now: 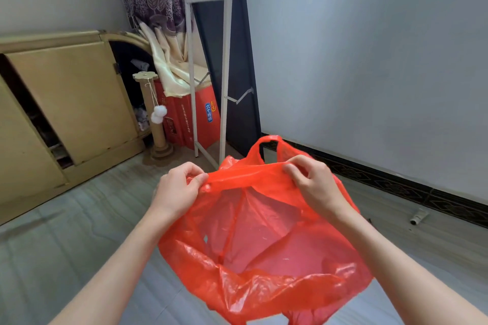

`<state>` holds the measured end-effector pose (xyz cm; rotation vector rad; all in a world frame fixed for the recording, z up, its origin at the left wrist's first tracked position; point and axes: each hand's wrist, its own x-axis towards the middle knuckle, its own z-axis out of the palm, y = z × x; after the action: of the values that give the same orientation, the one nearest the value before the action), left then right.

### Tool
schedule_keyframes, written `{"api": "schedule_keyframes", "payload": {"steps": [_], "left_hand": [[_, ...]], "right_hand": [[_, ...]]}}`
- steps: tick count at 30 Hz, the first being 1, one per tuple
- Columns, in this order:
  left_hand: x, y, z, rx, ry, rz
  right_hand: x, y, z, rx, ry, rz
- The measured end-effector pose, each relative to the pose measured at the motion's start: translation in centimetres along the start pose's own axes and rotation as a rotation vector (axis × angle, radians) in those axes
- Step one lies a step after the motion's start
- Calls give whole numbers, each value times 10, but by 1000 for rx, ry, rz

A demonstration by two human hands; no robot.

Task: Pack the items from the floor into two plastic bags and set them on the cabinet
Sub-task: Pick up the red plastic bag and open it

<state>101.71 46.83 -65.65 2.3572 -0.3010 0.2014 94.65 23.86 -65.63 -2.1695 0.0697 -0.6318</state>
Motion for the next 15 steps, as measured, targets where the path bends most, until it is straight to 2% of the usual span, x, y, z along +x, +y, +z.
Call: {"api": "schedule_keyframes", "payload": {"steps": [1, 3, 6, 7, 9, 12, 15], "left_hand": [[-1, 1, 1, 118, 60, 24], [-7, 10, 3, 193, 183, 225], [-18, 33, 14, 254, 71, 642], [-22, 39, 21, 284, 11, 707], [-27, 42, 29, 211, -42, 695], [-25, 38, 24, 57, -9, 599], [-21, 31, 12, 112, 68, 684]], "right_hand": [[-1, -2, 3, 1, -9, -5], [-2, -7, 8, 1, -49, -15], [-5, -15, 16, 21, -107, -47], [-5, -18, 18, 40, -108, -54], [-6, -22, 20, 74, -77, -61], [-7, -19, 16, 89, -19, -90], [-7, -11, 11, 126, 21, -30]]}}
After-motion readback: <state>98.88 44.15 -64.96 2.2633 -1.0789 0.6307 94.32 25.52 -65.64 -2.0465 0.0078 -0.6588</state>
